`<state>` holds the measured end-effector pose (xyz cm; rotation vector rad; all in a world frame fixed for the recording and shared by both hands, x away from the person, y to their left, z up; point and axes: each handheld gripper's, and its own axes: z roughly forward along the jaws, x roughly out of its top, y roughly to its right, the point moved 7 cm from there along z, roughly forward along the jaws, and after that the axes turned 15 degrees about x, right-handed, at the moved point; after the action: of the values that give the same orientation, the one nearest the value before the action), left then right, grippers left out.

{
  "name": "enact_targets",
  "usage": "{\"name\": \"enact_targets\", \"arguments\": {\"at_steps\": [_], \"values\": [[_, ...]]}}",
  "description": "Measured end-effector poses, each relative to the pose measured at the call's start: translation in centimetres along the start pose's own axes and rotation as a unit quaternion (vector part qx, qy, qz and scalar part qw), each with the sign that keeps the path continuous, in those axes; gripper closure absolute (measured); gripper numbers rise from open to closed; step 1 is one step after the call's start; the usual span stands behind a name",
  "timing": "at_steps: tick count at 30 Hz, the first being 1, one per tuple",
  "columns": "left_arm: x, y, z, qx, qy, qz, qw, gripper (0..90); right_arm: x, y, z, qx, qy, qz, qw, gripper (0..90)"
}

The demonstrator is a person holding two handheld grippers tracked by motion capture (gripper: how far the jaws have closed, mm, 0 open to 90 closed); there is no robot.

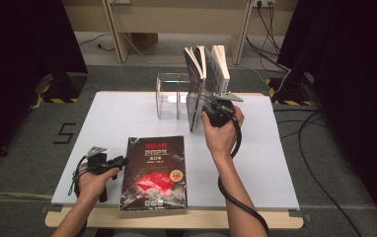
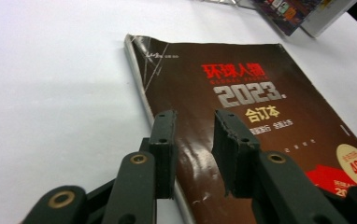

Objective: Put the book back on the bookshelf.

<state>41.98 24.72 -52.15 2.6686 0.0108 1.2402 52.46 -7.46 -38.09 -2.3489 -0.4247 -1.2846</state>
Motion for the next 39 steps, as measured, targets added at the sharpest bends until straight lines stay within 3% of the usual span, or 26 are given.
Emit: {"name": "enact_targets", "arguments": {"at_steps": [5,16,25,33,39], "values": [[-0.2,-0.5,0.3,0.013,-0.005,-0.001,0.9999,71.0,-2.2,0.5,-0.1,0.025,-0.028,0.018,0.9991,56.0],[-0.1,-0.9,1.5,0.036,-0.012,0.002,0.9993,74.9,-6.6,1.8,-0.2,0.022,-0.076,0.024,0.9966,55.7],[0.9,-1.4,2.8,0.063,-0.008,0.020,0.9978,77.4,-9.3,2.9,-0.8,0.016,-0.100,0.034,0.9943,55.4],[1.8,-1.6,4.5,0.088,-0.014,0.033,0.9955,82.8,-10.8,3.5,-0.9,0.020,-0.111,0.044,0.9927,55.0],[1.8,-1.6,5.1,0.088,-0.016,0.029,0.9956,84.9,-11.2,3.7,-1.0,0.017,-0.113,0.049,0.9923,54.9]]}}
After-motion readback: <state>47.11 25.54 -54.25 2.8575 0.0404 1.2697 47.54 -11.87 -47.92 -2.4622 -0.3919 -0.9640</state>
